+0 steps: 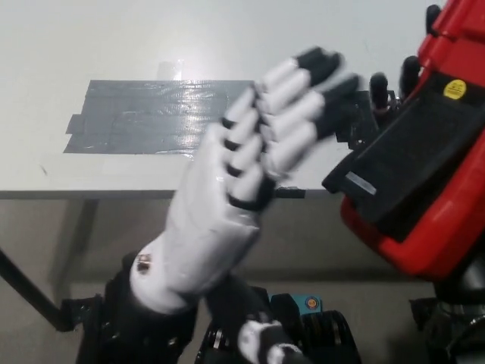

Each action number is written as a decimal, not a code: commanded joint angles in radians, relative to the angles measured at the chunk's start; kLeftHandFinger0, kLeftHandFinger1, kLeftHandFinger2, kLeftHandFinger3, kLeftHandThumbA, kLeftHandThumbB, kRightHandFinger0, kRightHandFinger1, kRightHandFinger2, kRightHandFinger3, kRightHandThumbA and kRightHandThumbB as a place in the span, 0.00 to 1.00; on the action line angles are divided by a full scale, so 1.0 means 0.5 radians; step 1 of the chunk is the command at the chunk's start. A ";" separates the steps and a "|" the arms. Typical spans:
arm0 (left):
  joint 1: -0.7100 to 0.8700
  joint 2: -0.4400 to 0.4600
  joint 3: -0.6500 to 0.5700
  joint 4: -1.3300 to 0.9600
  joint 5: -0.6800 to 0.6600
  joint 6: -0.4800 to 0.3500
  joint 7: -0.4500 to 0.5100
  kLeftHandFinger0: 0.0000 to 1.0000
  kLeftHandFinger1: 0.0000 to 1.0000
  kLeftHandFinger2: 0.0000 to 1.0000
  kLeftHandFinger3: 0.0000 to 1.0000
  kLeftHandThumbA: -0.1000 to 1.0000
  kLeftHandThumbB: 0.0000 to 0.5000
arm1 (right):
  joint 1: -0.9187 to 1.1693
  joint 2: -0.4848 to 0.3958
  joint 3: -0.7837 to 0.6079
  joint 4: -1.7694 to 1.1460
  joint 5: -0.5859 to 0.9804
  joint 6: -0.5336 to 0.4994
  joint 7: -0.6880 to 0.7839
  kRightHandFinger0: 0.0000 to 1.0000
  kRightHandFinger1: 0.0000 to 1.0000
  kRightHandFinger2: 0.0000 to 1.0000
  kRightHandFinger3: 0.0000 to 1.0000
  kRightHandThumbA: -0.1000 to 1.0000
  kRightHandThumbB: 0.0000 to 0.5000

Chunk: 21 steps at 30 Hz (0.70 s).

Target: The robot first picks the multimeter with right hand and then unfolds the black stand on the back of it using left hand

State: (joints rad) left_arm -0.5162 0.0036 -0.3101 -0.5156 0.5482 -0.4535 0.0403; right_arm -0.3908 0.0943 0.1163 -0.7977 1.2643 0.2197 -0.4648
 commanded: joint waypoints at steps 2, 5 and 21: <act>0.079 -0.032 -0.116 0.059 0.274 -0.033 0.245 1.00 1.00 1.00 1.00 1.00 0.80 | -0.056 -0.015 0.045 0.001 -0.137 -0.017 0.148 0.77 0.50 0.42 0.43 0.00 0.33; 0.112 -0.023 -0.178 0.119 0.322 -0.033 0.251 1.00 1.00 1.00 1.00 1.00 0.70 | -0.017 0.020 0.065 -0.025 -0.056 -0.035 0.092 1.00 0.44 0.29 0.32 0.00 0.32; 0.128 0.182 -0.473 0.213 0.032 -0.033 0.627 1.00 0.57 0.70 1.00 1.00 0.69 | -0.050 0.047 0.045 0.010 -0.071 -0.074 0.112 0.80 0.00 0.16 0.37 0.00 0.33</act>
State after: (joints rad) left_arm -0.4263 0.0616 -0.5020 -0.3991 0.6749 -0.4580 0.2689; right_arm -0.3715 0.0914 0.1405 -0.7818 1.2319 0.2195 -0.4495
